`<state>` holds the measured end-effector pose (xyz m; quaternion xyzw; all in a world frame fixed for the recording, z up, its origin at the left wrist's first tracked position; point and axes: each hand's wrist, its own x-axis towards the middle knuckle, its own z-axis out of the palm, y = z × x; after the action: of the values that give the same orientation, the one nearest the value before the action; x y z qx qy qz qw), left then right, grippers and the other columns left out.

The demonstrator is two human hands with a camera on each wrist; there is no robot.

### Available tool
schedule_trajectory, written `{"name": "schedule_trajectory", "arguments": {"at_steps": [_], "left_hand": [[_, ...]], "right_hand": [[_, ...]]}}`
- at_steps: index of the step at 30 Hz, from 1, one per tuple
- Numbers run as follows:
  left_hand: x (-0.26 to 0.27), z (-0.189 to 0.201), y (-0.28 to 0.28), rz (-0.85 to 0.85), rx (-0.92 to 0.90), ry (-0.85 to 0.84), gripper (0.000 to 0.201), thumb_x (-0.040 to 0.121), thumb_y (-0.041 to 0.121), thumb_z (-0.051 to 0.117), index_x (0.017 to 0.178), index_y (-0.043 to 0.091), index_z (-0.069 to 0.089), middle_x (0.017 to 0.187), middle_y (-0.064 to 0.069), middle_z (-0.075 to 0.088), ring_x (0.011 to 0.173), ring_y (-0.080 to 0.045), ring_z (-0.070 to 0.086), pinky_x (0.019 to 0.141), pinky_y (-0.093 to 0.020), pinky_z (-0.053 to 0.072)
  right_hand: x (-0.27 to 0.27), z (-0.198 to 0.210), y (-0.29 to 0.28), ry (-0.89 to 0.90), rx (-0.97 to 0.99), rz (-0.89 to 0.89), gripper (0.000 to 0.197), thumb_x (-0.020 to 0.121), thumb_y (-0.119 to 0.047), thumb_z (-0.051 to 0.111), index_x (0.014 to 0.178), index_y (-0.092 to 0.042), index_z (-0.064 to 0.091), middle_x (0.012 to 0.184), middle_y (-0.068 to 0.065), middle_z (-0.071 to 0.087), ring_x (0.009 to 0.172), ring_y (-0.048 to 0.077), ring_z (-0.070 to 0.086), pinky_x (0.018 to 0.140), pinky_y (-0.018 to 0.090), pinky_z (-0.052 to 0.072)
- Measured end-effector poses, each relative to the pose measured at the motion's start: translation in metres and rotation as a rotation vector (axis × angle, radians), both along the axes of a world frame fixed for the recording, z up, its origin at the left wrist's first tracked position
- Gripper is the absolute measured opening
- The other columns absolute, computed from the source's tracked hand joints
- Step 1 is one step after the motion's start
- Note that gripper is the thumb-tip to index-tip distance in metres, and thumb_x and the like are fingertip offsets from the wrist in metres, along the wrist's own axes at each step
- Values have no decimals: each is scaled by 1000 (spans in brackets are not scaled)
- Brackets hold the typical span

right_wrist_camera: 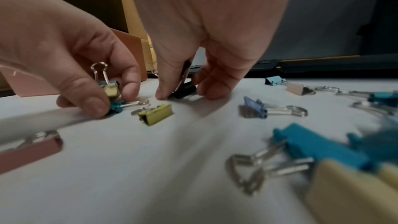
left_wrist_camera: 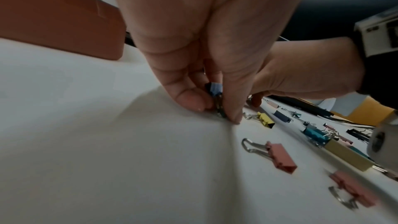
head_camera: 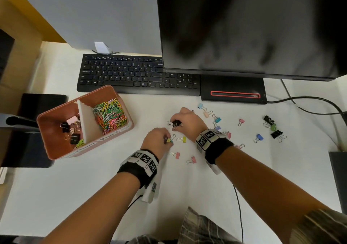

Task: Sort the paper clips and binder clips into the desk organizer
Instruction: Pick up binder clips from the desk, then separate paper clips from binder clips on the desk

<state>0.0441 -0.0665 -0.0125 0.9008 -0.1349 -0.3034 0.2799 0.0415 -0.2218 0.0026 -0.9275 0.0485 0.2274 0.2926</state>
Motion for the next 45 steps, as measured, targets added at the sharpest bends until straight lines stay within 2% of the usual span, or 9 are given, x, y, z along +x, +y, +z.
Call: {"name": "schedule_trajectory", "arguments": {"at_steps": [5, 9, 17, 21, 25, 29, 33, 38, 45], "left_hand": [[4, -4, 8, -59, 25, -74, 13, 78, 13, 67, 90, 10, 64, 92, -2, 47, 80, -20, 53, 72, -21, 36], [7, 0, 18, -134, 41, -91, 14, 80, 15, 67, 92, 8, 65, 94, -9, 59, 87, -24, 58, 74, -23, 39], [6, 68, 76, 159, -187, -119, 12, 72, 10, 76, 82, 11, 70, 69, 6, 61, 57, 6, 55, 56, -1, 38], [27, 116, 152, 280, -58, -300, 15, 69, 16, 79, 82, 16, 71, 77, 1, 68, 61, -4, 58, 58, -6, 40], [52, 135, 204, 420, 76, -322, 19, 73, 16, 76, 89, 13, 68, 81, 0, 64, 61, -4, 54, 57, -12, 38], [71, 127, 229, 277, 186, -264, 45, 73, 11, 73, 116, 15, 60, 112, -1, 63, 96, -19, 60, 88, -30, 48], [67, 130, 223, 194, 136, -375, 47, 77, -3, 59, 121, 14, 58, 128, -8, 55, 117, -25, 51, 102, -31, 38], [39, 134, 173, 21, -176, -376, 39, 77, 2, 65, 114, 15, 61, 115, -7, 59, 105, -20, 58, 94, -36, 48], [-16, 74, 68, -261, -238, -65, 38, 82, 18, 65, 118, 25, 55, 113, 5, 50, 93, -8, 52, 77, -14, 43]], "right_hand": [[-10, -5, -5, -67, 5, -45, 24, 81, -19, 69, 104, -11, 65, 123, 5, 47, 104, 21, 50, 89, 34, 47], [-24, -3, -11, -75, 35, -85, 20, 84, -20, 65, 102, -14, 59, 99, 1, 57, 89, 14, 49, 78, 23, 41], [-28, 39, 25, -193, 249, -107, 20, 78, -10, 72, 94, -16, 61, 91, -1, 55, 73, 8, 52, 67, 6, 40], [5, 69, 95, -282, 373, 34, 23, 75, -11, 74, 95, -14, 64, 91, -4, 50, 74, 2, 49, 73, -1, 35], [46, 90, 183, -307, 418, 91, 25, 76, -13, 73, 99, -14, 63, 100, -1, 54, 88, 11, 52, 81, 16, 38], [66, 96, 226, -231, 415, 43, 51, 77, -19, 73, 123, -17, 52, 122, 4, 51, 100, 19, 57, 96, 37, 48], [45, 93, 196, -273, 378, 38, 49, 78, -23, 71, 122, -26, 51, 121, -3, 50, 85, 11, 58, 83, 34, 54], [-29, 64, 97, -233, 151, -44, 43, 80, -27, 70, 119, -27, 54, 112, -5, 50, 78, -3, 48, 84, 28, 48], [-150, 30, -27, 40, -203, -386, 53, 72, -35, 76, 116, -26, 49, 118, 3, 44, 89, 21, 54, 80, 36, 51]]}}
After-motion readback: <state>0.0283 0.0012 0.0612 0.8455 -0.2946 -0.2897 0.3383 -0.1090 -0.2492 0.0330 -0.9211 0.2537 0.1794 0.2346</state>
